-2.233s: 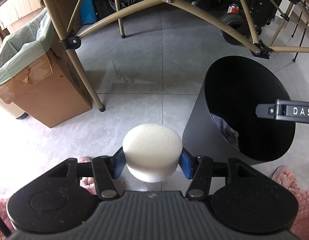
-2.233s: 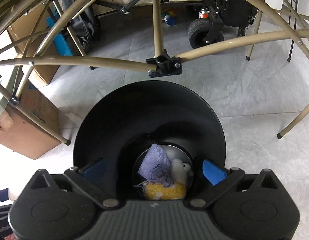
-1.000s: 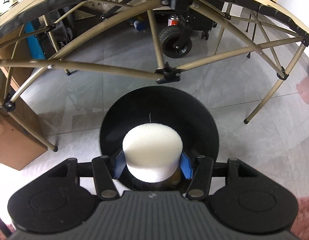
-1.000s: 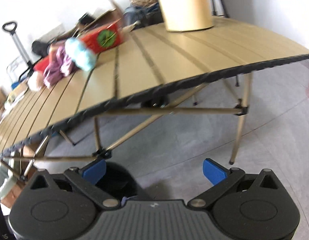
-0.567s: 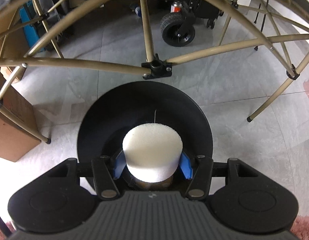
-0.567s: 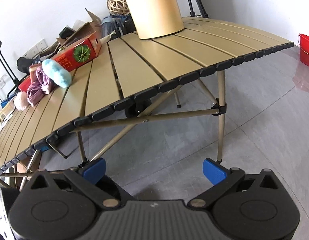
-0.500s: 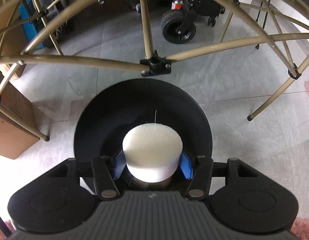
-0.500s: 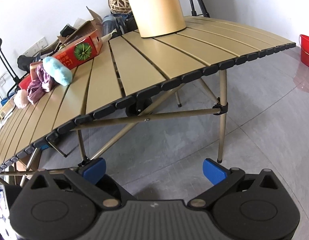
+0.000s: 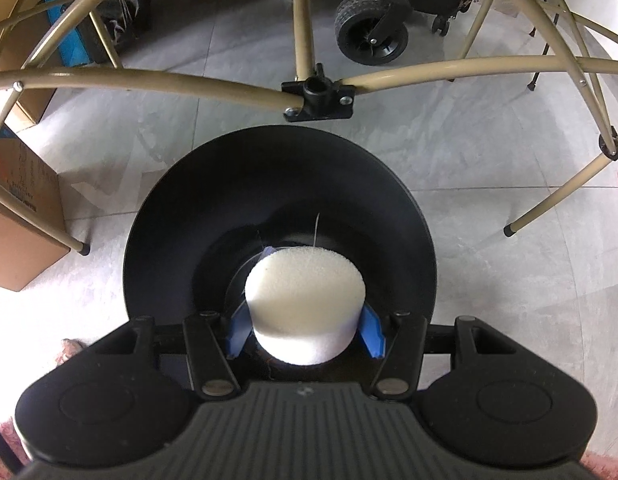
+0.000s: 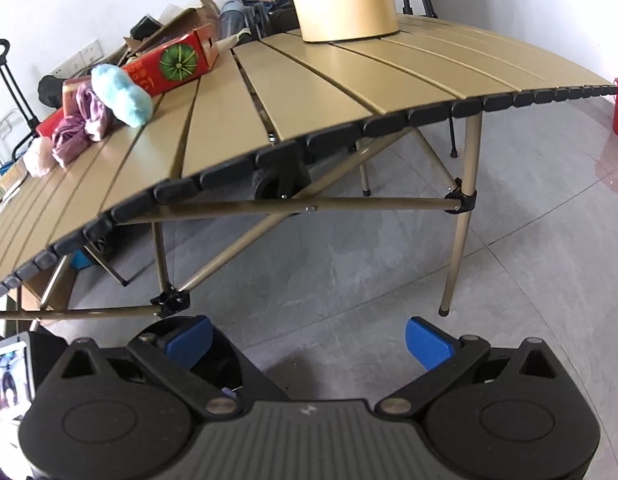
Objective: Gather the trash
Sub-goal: 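Move the left gripper over the bin and open it to drop the soap, then raise both tools back up toward the items on the table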
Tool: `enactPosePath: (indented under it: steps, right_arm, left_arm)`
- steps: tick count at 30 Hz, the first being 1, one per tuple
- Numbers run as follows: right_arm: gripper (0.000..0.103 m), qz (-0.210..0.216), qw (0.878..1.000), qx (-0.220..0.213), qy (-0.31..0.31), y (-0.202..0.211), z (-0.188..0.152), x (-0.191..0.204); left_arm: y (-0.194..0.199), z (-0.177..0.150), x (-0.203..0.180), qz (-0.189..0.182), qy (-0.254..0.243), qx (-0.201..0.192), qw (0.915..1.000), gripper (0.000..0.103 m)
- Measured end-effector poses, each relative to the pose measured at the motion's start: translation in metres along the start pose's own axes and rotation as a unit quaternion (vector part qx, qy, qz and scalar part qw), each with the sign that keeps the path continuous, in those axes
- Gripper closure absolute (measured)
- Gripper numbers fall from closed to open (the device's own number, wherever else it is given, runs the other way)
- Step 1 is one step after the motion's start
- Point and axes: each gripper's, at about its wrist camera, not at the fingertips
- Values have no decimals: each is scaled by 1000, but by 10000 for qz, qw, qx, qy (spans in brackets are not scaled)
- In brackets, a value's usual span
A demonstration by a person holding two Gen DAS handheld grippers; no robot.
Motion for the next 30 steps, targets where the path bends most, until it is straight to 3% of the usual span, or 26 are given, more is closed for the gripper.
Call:
enactPosePath:
  steps: [5,9,10,19,30]
  right_arm:
    - [0,25,10000,5,14,-2,-1,2]
    - [0,41,10000,18,47,-2,-2,4]
    - [0,42,10000,19,49,-3,-2,4]
    - [0,61,10000,19,42,-3,-3,5]
    - [0,72,9999,21,66,-4,-3,6]
  left_arm:
    - [-1,0,4,14,12,-21,10000,43]
    - [1,0,6,-50,88,-48,9999,5]
    - [2,1,8,-40,114,-69,9999,3]
    - [0,1,5,10,105,72,9999,1]
    - [9,-1,2,-84,4,-32,10000,1]
Point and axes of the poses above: each gripper's, at about its wrist camera, not at the fingertips, and y roughly against the way its jaws point, x to its left, z to its top, and after that the axes turned 1 degree about y, right-handed
